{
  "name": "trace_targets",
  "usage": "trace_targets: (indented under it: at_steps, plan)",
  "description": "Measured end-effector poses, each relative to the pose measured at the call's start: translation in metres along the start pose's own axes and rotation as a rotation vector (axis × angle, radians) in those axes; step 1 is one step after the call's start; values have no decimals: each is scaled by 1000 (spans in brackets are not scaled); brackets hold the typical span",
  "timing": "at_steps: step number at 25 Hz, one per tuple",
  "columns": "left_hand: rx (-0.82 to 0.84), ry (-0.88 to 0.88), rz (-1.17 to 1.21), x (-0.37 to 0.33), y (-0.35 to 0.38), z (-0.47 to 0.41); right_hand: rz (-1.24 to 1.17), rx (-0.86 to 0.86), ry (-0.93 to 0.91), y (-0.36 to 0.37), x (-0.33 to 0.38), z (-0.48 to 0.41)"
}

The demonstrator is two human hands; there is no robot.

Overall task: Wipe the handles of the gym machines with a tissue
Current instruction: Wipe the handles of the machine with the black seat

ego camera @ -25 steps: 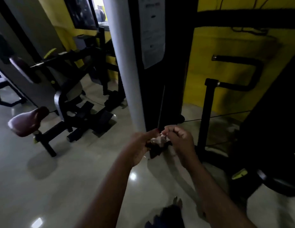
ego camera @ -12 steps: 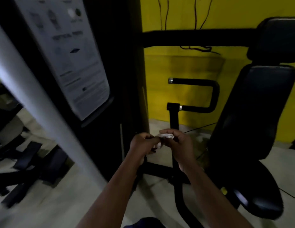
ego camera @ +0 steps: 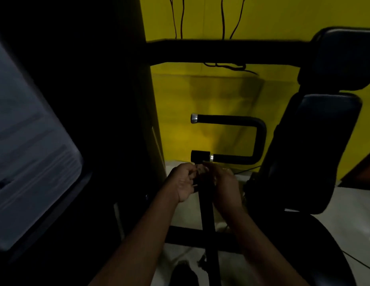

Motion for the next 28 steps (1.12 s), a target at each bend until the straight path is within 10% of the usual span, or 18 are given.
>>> trace_targets:
  at_steps: [28]
  plan:
    - [-116, -188, -42, -63, -46, -175, 125, 472, -358, 109, -166, -61]
Point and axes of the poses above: each hand's wrist, its own z-axis away from the middle knuckle, its own y-axis out of the palm, x = y × z, the point moved 5 cm from there along -z, towards the middle knuckle, and after that the axes turned 11 degrees about -y, right-handed, at the moved point
